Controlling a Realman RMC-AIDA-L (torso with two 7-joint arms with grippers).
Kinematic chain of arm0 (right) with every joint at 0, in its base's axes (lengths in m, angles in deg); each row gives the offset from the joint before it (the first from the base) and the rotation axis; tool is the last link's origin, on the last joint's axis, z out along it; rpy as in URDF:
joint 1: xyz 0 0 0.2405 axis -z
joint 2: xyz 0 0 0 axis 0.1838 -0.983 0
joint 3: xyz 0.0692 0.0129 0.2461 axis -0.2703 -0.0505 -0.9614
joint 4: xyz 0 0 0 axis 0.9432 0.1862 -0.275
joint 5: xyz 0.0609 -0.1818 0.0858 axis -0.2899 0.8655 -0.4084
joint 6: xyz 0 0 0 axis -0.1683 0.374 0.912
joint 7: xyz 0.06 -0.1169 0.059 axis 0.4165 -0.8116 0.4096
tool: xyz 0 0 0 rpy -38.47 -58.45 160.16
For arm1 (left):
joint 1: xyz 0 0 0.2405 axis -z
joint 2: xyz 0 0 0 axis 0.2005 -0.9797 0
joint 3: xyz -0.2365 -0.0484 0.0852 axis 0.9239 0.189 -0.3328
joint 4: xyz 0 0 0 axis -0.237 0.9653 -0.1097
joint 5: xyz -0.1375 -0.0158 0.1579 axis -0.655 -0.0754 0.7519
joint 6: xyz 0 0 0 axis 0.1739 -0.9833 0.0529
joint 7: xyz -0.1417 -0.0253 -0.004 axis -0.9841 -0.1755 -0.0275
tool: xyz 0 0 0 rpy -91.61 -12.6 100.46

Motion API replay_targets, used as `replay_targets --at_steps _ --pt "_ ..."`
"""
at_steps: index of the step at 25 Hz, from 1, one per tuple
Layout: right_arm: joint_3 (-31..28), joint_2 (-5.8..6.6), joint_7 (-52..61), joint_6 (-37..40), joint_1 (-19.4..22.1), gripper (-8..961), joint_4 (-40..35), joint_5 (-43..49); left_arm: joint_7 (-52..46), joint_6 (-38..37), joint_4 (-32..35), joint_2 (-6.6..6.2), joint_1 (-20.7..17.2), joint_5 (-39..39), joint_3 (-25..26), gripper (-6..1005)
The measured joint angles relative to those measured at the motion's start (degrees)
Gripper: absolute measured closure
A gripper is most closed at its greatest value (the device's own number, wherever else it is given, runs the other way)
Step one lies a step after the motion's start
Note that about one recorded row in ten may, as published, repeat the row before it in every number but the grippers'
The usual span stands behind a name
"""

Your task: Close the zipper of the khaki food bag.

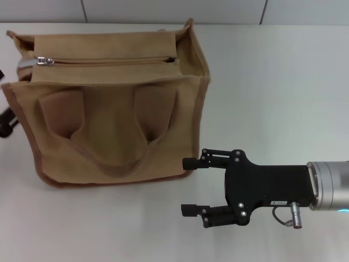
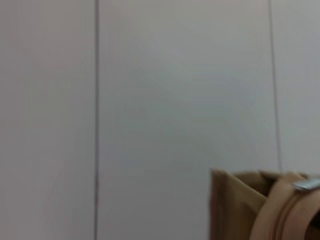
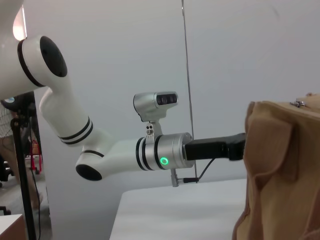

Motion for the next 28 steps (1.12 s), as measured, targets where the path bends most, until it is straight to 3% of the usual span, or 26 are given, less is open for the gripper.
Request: replay_targets --at_steps 9,18,28 --pt "-0.2 0.0 0.0 0.7 0.0 170 0.1 -0.2 -0.3 -0.1 -2.6 0.06 1.3 -3.3 1.4 243" --pt "-0.5 0.0 -0.5 0.2 0.0 171 0.1 -0.3 -0.1 -4.7 -3.9 0.01 -0.7 -7.1 1.2 242" --pt "0.0 0.0 -1.6 -0.4 -0.7 171 0.1 -1.8 0.5 -0.7 -6.9 0.14 0.2 -7.1 1.3 255"
